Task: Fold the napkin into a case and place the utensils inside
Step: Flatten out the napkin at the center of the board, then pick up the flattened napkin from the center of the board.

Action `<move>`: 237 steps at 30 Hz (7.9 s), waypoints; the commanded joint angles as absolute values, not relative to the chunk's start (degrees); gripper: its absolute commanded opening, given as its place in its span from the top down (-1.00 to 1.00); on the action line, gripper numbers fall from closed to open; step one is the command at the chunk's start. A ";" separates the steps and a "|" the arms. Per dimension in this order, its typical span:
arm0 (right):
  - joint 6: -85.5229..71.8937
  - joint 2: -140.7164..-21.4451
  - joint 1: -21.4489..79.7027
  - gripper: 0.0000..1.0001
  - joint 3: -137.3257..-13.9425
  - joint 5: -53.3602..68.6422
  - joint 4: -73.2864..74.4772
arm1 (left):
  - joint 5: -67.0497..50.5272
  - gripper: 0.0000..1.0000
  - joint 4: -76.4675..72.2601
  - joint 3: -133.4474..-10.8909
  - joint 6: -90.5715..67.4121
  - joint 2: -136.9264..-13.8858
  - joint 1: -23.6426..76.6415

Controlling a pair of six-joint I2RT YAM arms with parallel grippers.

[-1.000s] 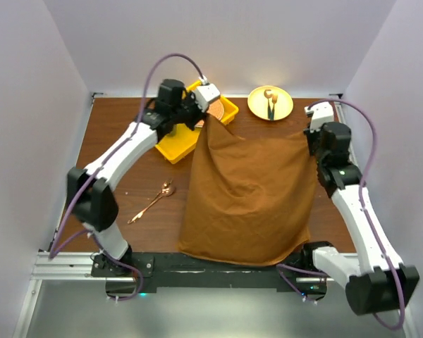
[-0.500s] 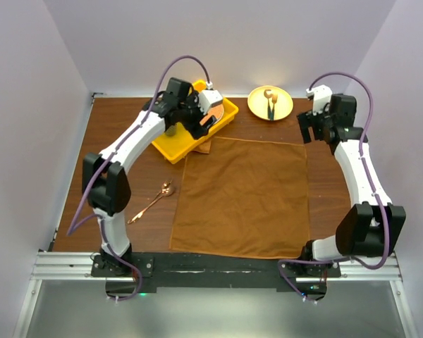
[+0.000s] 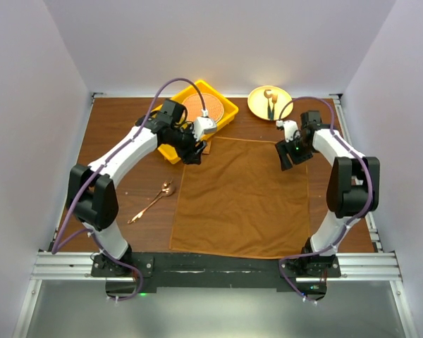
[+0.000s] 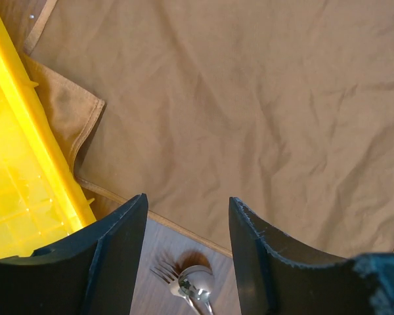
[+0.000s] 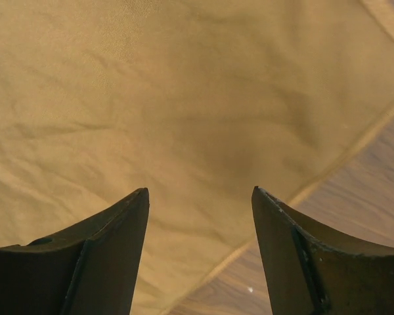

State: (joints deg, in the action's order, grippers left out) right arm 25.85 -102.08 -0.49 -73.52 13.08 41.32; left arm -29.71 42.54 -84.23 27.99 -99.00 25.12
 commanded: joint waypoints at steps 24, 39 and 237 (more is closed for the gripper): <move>41.83 -123.49 -12.92 -0.26 -88.33 -9.94 31.73 | -32.69 -0.14 42.02 -86.14 28.47 -98.61 22.50; 27.61 -102.40 -7.83 -0.13 -79.48 14.85 41.66 | -30.16 0.78 19.90 -83.49 22.86 -106.51 32.42; 46.21 -99.07 -18.90 1.00 -81.41 29.02 56.86 | -35.59 -1.00 14.41 -87.11 11.25 -105.12 20.92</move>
State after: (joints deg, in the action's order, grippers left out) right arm 33.78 -102.98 -19.11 -90.52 29.80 48.23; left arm -30.61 14.94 -86.61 12.34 -106.43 21.34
